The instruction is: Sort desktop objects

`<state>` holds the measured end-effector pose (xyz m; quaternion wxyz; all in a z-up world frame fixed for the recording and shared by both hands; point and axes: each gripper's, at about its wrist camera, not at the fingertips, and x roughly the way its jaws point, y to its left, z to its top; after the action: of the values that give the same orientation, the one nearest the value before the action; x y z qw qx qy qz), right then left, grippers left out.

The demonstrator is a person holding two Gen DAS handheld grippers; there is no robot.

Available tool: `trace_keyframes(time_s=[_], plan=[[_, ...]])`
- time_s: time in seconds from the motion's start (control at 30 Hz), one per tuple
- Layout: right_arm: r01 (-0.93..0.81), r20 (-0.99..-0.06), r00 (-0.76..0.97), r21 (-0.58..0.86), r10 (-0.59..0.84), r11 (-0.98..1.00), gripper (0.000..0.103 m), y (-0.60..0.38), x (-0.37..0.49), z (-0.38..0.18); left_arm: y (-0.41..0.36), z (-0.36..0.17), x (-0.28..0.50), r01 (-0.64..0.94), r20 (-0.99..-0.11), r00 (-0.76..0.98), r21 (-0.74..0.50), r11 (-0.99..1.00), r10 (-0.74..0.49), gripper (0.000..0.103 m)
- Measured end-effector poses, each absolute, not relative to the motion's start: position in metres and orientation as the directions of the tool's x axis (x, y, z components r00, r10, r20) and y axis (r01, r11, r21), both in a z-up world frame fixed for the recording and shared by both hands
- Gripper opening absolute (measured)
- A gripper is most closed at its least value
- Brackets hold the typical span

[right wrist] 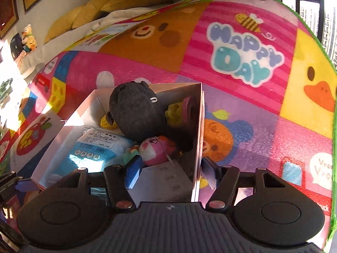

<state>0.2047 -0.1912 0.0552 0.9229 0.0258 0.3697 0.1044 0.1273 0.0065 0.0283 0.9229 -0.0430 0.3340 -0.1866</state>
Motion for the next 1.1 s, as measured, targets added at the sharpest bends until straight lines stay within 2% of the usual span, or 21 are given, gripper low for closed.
trace_keyframes(time_s=[0.1, 0.2, 0.3, 0.47, 0.63, 0.8, 0.87, 1.1], plan=[[-0.186, -0.676, 0.707, 0.105, 0.207, 0.977, 0.064, -0.169, 0.213, 0.055, 0.015, 0.029, 0.121, 0.292, -0.606, 0.709, -0.213, 0.932, -0.36, 0.103], [-0.19, -0.671, 0.703, 0.145, 0.238, 0.971, 0.064, -0.169, 0.211, 0.06, 0.014, 0.036, 0.098, 0.25, -0.595, 0.731, -0.224, 0.942, -0.335, 0.103], [-0.185, -0.62, 0.747, 0.151, 0.239, 0.971, 0.065, -0.181, 0.18, 0.073, 0.014, 0.038, 0.064, 0.215, -0.558, 0.78, -0.188, 0.958, -0.284, 0.103], [-0.205, -0.54, 0.81, 0.106, 0.229, 0.973, 0.076, -0.198, 0.1, 0.087, 0.007, 0.03, 0.016, 0.206, -0.52, 0.813, -0.164, 0.965, -0.262, 0.103], [-0.195, -0.51, 0.834, 0.087, 0.211, 0.977, 0.082, -0.214, 0.029, 0.076, -0.011, 0.027, -0.008, 0.228, -0.503, 0.835, -0.057, 0.972, -0.225, 0.103], [-0.196, -0.555, 0.805, 0.086, 0.21, 0.977, 0.079, -0.214, 0.01, 0.053, -0.022, 0.015, -0.013, 0.214, -0.517, 0.838, 0.015, 0.977, -0.175, 0.103], [-0.201, -0.574, 0.798, 0.03, 0.182, 0.979, 0.071, -0.205, 0.012, 0.048, -0.023, 0.014, -0.012, 0.198, -0.523, 0.838, 0.029, 0.98, -0.154, 0.103], [-0.262, -0.582, 0.792, -0.045, 0.188, 0.964, 0.07, -0.189, 0.012, 0.04, -0.026, 0.008, -0.009, 0.195, -0.561, 0.818, 0.061, 0.979, -0.128, 0.103]])
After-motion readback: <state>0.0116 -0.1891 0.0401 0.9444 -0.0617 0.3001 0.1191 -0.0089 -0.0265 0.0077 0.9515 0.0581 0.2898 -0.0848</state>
